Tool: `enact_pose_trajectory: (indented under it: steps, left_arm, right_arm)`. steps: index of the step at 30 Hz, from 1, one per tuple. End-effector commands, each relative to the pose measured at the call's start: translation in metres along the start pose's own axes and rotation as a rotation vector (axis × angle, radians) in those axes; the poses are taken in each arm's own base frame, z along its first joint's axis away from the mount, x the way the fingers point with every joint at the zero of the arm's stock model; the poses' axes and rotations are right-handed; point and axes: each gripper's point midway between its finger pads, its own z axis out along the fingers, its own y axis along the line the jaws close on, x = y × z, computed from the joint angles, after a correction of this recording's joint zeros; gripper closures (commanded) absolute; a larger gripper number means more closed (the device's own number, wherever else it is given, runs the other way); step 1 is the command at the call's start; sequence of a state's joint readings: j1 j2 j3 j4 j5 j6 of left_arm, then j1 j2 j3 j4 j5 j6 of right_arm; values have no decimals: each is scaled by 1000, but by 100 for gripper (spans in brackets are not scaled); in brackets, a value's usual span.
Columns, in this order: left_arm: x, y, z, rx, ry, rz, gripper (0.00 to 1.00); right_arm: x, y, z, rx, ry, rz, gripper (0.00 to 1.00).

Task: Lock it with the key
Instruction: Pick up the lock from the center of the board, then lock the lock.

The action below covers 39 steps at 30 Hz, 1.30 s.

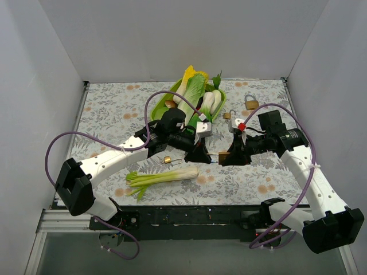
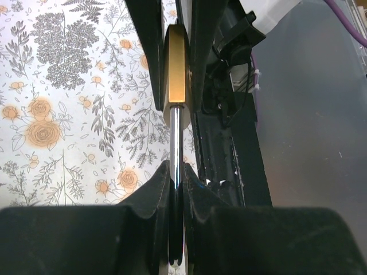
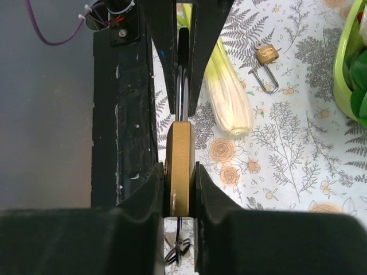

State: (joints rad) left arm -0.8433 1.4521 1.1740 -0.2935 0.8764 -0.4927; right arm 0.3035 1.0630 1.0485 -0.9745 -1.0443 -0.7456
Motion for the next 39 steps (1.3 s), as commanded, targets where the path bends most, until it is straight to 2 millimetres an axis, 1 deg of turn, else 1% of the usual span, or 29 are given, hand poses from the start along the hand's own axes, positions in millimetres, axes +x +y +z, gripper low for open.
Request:
enact_pose_trajectory:
  steps: [1, 5, 6, 7, 9, 10, 11, 13, 14, 19, 20, 22, 24, 27, 28, 33, 35, 39]
  left_arm:
    - [-43, -7, -8, 16, -97, 107, 100]
    - [-32, 4, -9, -38, -50, 90, 100]
    - [-28, 7, -9, -42, -26, 124, 100]
    - [-18, 9, -11, -60, 13, 97, 94]
    - [-13, 9, -13, -69, 39, 96, 88]
    - [-6, 8, -15, -65, 61, 101, 82]
    - [-5, 5, -16, -60, 63, 102, 79]
    - [1, 2, -19, -66, 71, 99, 77]
    - [3, 4, -20, -80, 77, 98, 75]
    - [8, 5, -21, -83, 97, 96, 75]
    - [9, 5, -21, -81, 98, 94, 75]
    - [8, 4, -20, -74, 96, 93, 85]
    - [7, 2, -20, -63, 88, 99, 100]
    - [0, -1, -17, -43, 64, 92, 100]
    - [-5, -1, -16, -36, 47, 96, 100]
    - [-18, 2, -7, -13, 23, 82, 100]
    - [-23, -1, -4, 12, 7, 78, 100]
    - [-32, -4, 0, 36, -21, 66, 100]
  right_arm:
    - [-3, 2, 1, -5, -13, -7, 99]
    - [-9, 4, 0, -9, -27, -5, 99]
    - [-11, 5, 0, -13, -30, 7, 99]
    - [-14, 5, 0, -16, -39, 10, 99]
    - [-20, 4, 0, -18, -53, 21, 99]
    - [-23, 6, 0, -24, -64, 42, 99]
    - [-27, 3, 0, -20, -77, 24, 99]
    - [-30, 3, 0, -15, -87, 28, 99]
    - [-31, 2, 0, -12, -91, 19, 99]
    - [-32, 6, -1, -23, -99, 18, 99]
    - [-32, 7, -1, -24, -100, 19, 99]
    - [-32, 8, -1, -23, -106, 16, 99]
    - [-33, 9, -2, -18, -110, 25, 99]
    - [-35, 6, 1, -15, -125, 21, 99]
    - [-37, 4, 2, -13, -129, 12, 99]
    - [-34, 8, 16, -55, -125, 22, 99]
    - [-36, 4, 19, -41, -132, 4, 99]
    - [-37, 2, 24, -40, -133, -12, 99]
